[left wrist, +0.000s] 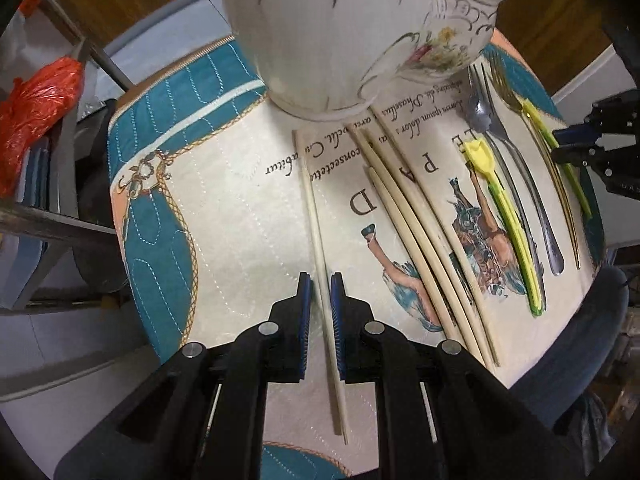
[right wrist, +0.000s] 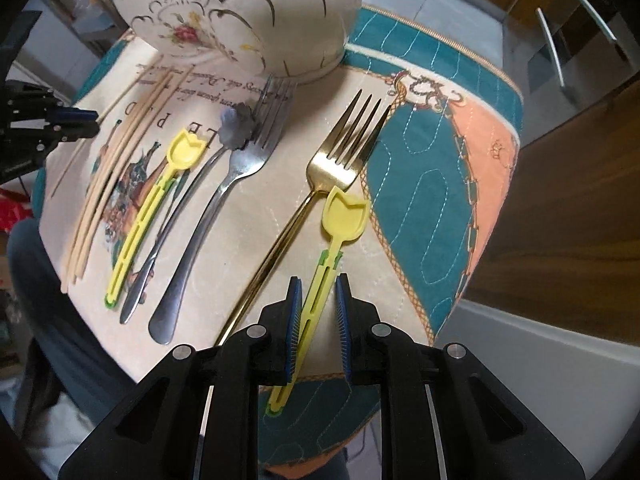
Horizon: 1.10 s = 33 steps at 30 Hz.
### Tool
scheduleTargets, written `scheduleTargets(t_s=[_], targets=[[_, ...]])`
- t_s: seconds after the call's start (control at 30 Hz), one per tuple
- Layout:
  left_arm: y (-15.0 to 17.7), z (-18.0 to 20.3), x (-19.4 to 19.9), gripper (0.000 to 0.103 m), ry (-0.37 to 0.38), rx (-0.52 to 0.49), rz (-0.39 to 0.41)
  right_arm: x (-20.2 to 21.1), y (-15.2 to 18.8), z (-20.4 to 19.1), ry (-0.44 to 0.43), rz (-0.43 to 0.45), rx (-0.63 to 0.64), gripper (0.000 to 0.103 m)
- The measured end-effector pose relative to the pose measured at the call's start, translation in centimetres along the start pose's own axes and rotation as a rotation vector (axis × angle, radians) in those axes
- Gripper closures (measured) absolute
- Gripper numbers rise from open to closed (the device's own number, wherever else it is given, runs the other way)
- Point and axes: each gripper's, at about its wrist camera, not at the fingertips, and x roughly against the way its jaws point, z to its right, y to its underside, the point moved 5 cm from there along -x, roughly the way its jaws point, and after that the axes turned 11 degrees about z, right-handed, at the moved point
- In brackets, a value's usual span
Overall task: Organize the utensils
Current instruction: 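Put the chopstick in the tall pot while the right tool drops the spoon in the small pot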
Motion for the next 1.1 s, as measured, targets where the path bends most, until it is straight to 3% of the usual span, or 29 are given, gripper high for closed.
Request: scheduleTargets(t_s=[0.1, 0.2, 0.33, 0.53, 0.77, 1.1], targets=[[-0.3, -0.1, -0.3, 0.092, 0.004, -0.018, -0.048, -0.1, -0.4, 0.0, 0.012, -0.024, 0.005, 0.085], [-0.3, -0.1, -0.4, 0.094, 0.004, -0.033, -0.036, 0.0, -0.5, 0.3, 0.012, -0.008, -0.003, 0.087], [0.7, -0.7, 0.2, 0.099, 0.026, -0.015, 0.024, 0.5, -0.1, 1.0, 0.017, 0.026, -0.032, 0.092], [3.1, -2.5, 2.5, 0.099, 0.071, 0.077, 0.178, 2.8, 0.6, 3.8, 0.037, 0.137, -0.069, 0.092], [4.3, -6.4, 7.4, 0.099, 0.07, 0.232, 0.509, 7.4, -0.3, 4.7, -0.033, 0.443, -0.13, 0.092], [1.3, -4.2, 15.2, 0.099, 0.076, 0.253, 1.031, 11.4, -4.1, 2.3, -0.185, 0.918, -0.253, 0.092]])
